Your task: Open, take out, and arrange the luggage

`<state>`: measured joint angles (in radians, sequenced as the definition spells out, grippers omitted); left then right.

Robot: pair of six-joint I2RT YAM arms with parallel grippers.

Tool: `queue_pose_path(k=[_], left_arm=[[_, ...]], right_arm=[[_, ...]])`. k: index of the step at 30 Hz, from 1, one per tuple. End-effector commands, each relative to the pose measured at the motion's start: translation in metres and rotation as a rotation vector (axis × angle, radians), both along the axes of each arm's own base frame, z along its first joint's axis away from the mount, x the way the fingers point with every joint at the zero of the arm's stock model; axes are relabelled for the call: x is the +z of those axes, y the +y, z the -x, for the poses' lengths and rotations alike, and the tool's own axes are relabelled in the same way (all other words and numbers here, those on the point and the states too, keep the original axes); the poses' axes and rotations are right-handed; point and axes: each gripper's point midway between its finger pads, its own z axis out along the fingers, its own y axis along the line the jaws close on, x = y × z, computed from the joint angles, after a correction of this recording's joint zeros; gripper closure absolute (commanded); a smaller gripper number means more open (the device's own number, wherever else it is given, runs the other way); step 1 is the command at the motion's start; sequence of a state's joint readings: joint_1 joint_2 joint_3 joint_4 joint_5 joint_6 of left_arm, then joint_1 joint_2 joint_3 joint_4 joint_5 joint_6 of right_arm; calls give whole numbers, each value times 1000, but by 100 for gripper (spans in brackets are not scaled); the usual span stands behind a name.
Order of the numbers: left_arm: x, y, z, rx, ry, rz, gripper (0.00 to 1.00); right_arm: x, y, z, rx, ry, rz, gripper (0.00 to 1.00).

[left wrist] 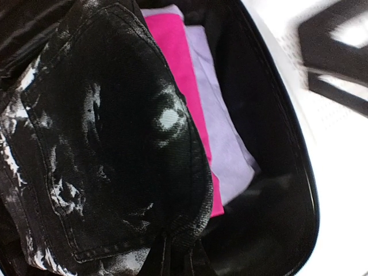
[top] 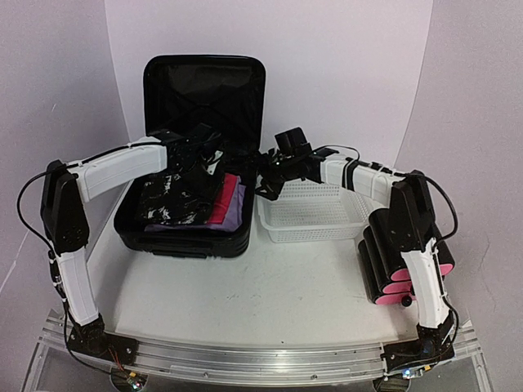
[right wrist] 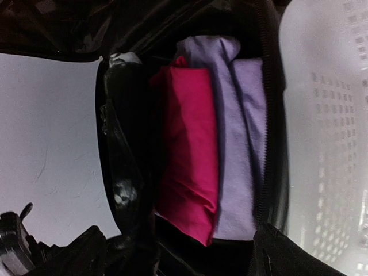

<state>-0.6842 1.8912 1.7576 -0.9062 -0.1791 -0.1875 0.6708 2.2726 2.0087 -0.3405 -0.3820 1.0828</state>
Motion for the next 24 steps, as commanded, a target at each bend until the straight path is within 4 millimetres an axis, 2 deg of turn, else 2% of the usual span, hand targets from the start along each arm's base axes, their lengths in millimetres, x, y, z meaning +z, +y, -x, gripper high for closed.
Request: queue_pose_path(k=[1, 6, 12, 18, 22, 24], left_arm=[[45, -25, 14, -120, -59, 155, 100], [49, -26, 18, -147, -68, 166, 100], [50, -24, 20, -150, -76, 170, 100], [45, -22, 24, -159, -72, 164, 100], [41, -21, 26, -165, -62, 162, 100], [39, -21, 27, -167, -58, 160, 100]], right_arm=[[31, 39, -7, -12, -56, -147, 9], [20, 65, -9, -26, -36, -181, 8], [-9, 94, -5, -32, 43, -217, 16], [-20, 115, -4, -35, 53, -251, 34], [-15, 128, -3, -33, 38, -293, 43], [-11, 133, -2, -33, 27, -313, 51]])
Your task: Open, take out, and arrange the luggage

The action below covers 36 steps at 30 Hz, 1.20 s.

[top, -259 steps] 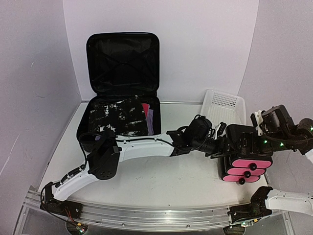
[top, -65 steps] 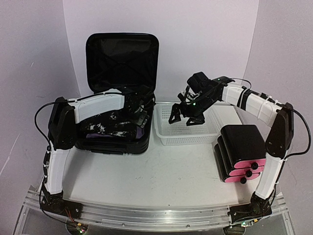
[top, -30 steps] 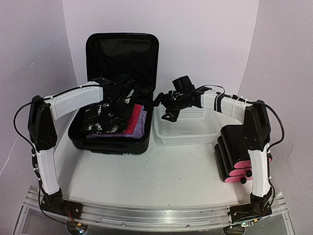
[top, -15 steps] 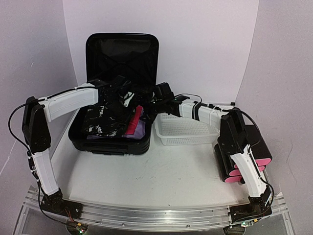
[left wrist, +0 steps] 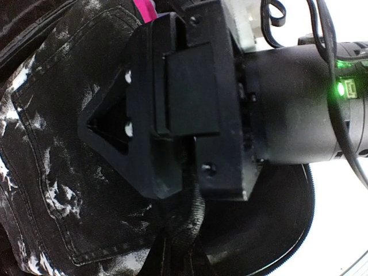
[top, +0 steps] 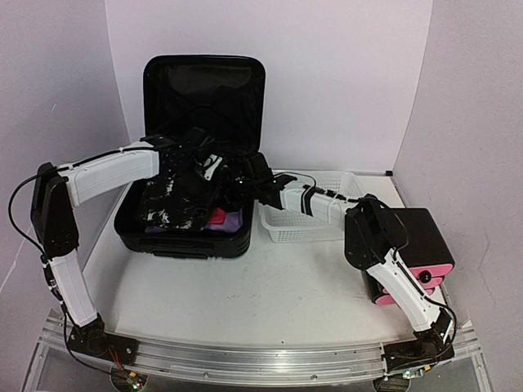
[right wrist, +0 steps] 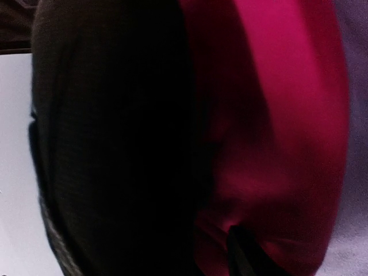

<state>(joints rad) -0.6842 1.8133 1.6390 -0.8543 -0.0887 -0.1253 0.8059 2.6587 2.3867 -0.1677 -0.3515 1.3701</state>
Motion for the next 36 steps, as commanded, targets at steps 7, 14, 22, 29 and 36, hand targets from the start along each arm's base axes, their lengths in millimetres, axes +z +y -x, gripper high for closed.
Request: queue_pose_path(k=[7, 14, 22, 29, 36], left_arm=[[51, -15, 9, -57, -91, 138, 86], [99, 25, 26, 11, -221, 151, 46], [147, 87, 46, 162, -418, 137, 38], [158, 108, 48, 255, -500, 158, 38], [158, 110, 47, 270, -511, 155, 38]], right_arm=[[54, 19, -6, -37, -130, -134, 88], [89, 19, 2, 7, -210, -154, 100], [140, 12, 25, 74, -282, -140, 100], [188, 10, 39, 123, -333, -201, 100], [214, -3, 56, 163, -349, -201, 100]])
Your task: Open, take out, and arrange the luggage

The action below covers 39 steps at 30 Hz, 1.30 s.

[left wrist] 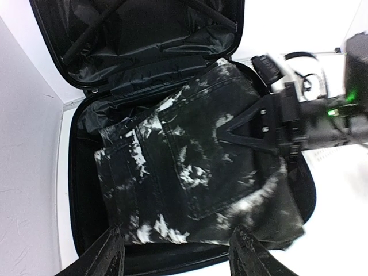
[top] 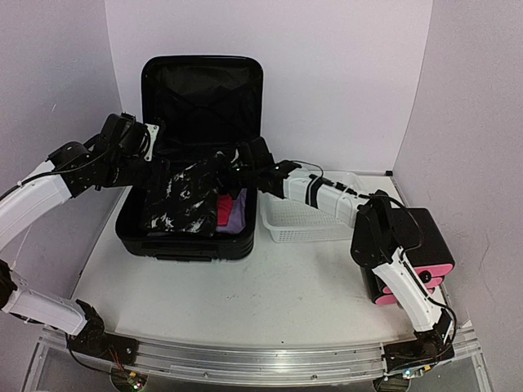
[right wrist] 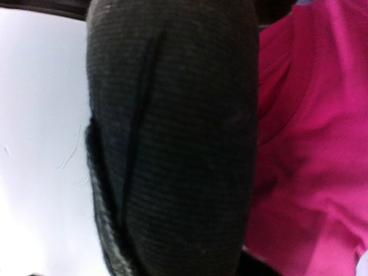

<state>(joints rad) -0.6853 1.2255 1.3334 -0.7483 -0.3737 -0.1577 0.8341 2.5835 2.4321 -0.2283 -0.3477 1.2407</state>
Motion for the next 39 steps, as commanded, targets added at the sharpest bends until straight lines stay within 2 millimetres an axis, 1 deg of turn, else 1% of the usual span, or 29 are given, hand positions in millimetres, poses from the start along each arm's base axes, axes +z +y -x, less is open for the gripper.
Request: queue_pose_path(k=[1, 5, 8, 11, 13, 16, 18, 20, 24, 26, 27, 28, 30, 33, 36, 39], left_arm=[[25, 6, -6, 49, -87, 54, 38], [22, 7, -9, 67, -80, 61, 38], [23, 8, -9, 78, -84, 75, 38], [26, 9, -8, 81, -93, 85, 38], [28, 10, -7, 84, -99, 88, 38], [29, 12, -6, 86, -103, 91, 38], [27, 11, -7, 86, -98, 91, 38], [23, 8, -8, 82, -85, 95, 38], [14, -1, -11, 65, -54, 106, 39], [11, -5, -12, 55, -42, 114, 39], [10, -6, -13, 53, -38, 114, 39], [9, -6, -13, 52, -35, 112, 39], [8, -7, -14, 53, -34, 112, 40], [6, -8, -15, 51, -28, 109, 39], [4, -11, -17, 45, -20, 108, 40], [2, -14, -18, 40, -13, 107, 39]], right_arm=[[157, -12, 41, 122, -190, -201, 100], [167, -10, 53, 215, -211, -228, 100], [188, -11, 63, 264, -245, -266, 100], [206, -18, 69, 283, -256, -290, 100], [210, -28, 69, 285, -248, -285, 100], [199, -54, 57, 259, -214, -231, 100], [184, -74, 49, 250, -189, -182, 100], [176, -99, 35, 219, -179, -155, 100], [169, -146, 15, 178, -168, -116, 100], [162, -168, 7, 159, -142, -93, 100], [154, -179, 2, 151, -115, -79, 100], [144, -186, 1, 154, -81, -70, 100], [130, -202, -6, 151, -42, -60, 100], [112, -223, -9, 147, -8, -14, 100], [105, -246, -9, 143, -3, 31, 100], [91, -271, -7, 156, 6, 125, 100]])
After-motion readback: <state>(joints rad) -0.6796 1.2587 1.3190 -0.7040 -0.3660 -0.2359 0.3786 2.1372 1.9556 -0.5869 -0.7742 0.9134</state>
